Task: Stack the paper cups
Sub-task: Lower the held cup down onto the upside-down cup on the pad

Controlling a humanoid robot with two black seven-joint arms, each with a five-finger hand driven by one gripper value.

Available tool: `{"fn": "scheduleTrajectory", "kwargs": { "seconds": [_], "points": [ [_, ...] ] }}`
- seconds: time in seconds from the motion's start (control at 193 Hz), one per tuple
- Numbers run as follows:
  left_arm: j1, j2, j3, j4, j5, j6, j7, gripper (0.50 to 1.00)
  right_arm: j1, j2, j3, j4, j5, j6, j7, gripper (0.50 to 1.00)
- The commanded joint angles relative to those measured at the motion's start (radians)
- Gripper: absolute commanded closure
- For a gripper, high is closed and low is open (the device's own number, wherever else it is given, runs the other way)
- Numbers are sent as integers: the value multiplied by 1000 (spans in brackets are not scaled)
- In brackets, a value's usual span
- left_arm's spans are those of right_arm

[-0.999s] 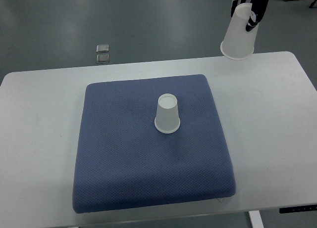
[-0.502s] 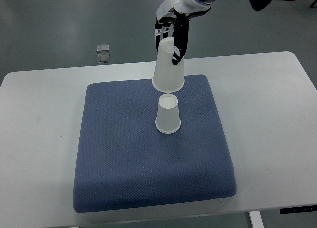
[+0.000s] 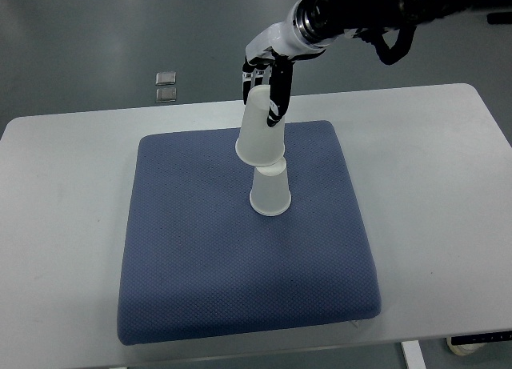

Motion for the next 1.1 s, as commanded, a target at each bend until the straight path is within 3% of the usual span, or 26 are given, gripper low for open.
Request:
{"fn": "scheduleTrajectory", "kwargs": {
  "seconds": [0.0, 0.378, 1.093],
  "points": [
    [0, 0, 0, 1, -1, 0, 0, 500, -10, 0, -1, 2, -2, 0, -1, 720],
    [0, 0, -1, 4, -1, 0, 0, 500, -60, 0, -21, 0, -21, -48, -1, 718],
    [0, 0, -1, 5, -1, 2, -1, 500, -101, 0, -20, 2, -21, -63, -2, 707]
  ]
}}
